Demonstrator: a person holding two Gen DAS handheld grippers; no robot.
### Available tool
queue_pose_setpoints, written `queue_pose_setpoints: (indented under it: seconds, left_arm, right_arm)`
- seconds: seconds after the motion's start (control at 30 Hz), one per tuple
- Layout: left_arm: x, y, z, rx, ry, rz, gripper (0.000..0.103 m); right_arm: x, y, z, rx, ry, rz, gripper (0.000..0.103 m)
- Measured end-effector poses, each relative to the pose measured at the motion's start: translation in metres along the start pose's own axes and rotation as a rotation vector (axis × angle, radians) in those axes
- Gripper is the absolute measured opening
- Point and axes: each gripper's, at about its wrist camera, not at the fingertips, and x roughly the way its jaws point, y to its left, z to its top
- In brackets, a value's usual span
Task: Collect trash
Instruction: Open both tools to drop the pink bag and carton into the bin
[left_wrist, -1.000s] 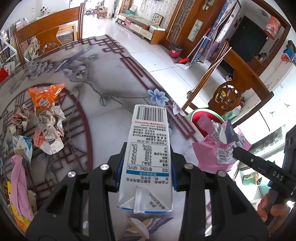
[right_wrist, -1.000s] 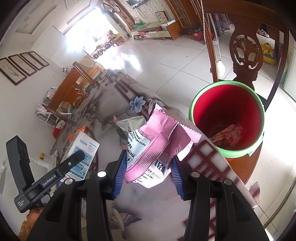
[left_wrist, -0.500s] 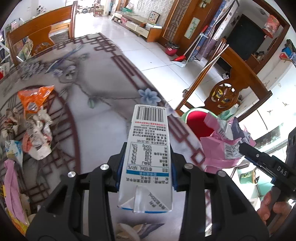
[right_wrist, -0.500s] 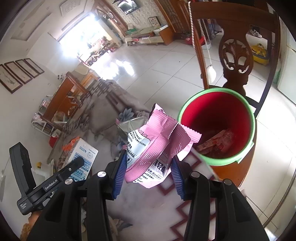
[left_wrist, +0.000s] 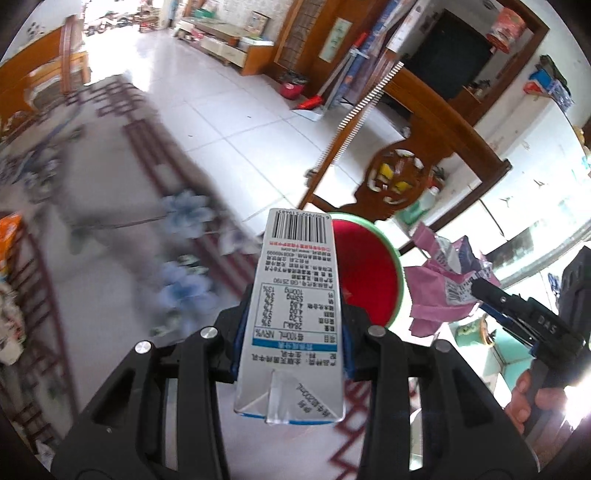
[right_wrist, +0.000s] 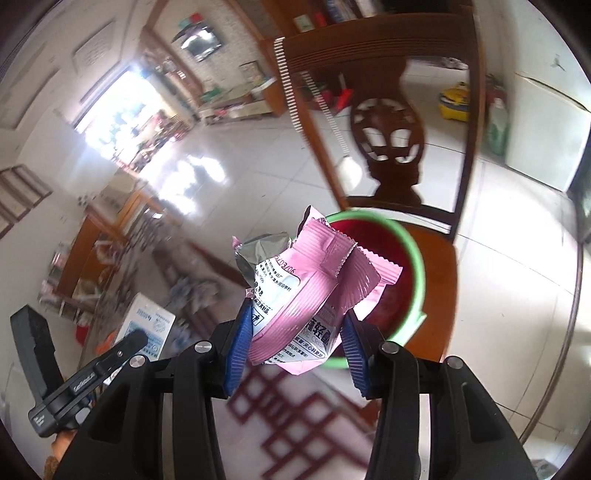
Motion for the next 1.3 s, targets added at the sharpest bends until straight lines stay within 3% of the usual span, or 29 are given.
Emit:
queue_pose_setpoints:
  seconds: [0.23,0.47,0.5,0.57,0.6,0.63,0.67,0.8,0.97,1.3]
  left_arm:
    - [0.049,-0.049,0.014,0.055,0.074,-0.063,0.037]
    - [0.091,-0.076,0.023,0.096,0.136,-0.051,0.037]
    - [0.095,-0.078,0.024,0.098,0.139,-0.046,0.042]
    - [0.101,-0.081,0.026,0.092,0.141,-0.048,0.067]
    - [0.101,-0.081,0.026,0.086,0.133,-0.047,0.083]
    - [0.101,-0.08,0.026,0.08,0.117,-0.045,0.085]
    - [0.1,-0.079,0.027,0.076,0.109,-0.041,0.086]
    - [0.092,-0.074,0.026,0.052,0.097,-0.038,0.086]
    - [0.068,-0.066,0.017,0.077,0.041,-0.016,0.086]
    - [0.043,-0.051,-0.001,0.068,0.032,-0.033,0.086]
  right_arm:
    - [0.005,-0.031,0.025,0.045,0.0,-0.012,0.044]
    - [0.017,-0.044,0.036,0.034,0.033,-0.02,0.048]
    - [0.02,-0.045,0.037,0.031,0.041,-0.019,0.05]
    - [0.027,-0.046,0.037,0.023,0.06,-0.006,0.059]
    - [0.03,-0.046,0.037,0.016,0.067,-0.001,0.068]
    - [0.033,-0.045,0.036,0.007,0.071,-0.002,0.074]
    - [0.037,-0.046,0.036,0.001,0.066,-0.011,0.079]
    - [0.036,-0.052,0.04,0.032,0.053,-0.004,0.082]
    - [0.018,-0.054,0.041,0.051,0.008,-0.004,0.083]
    - [0.001,-0.035,0.02,0.034,0.017,0.008,0.083]
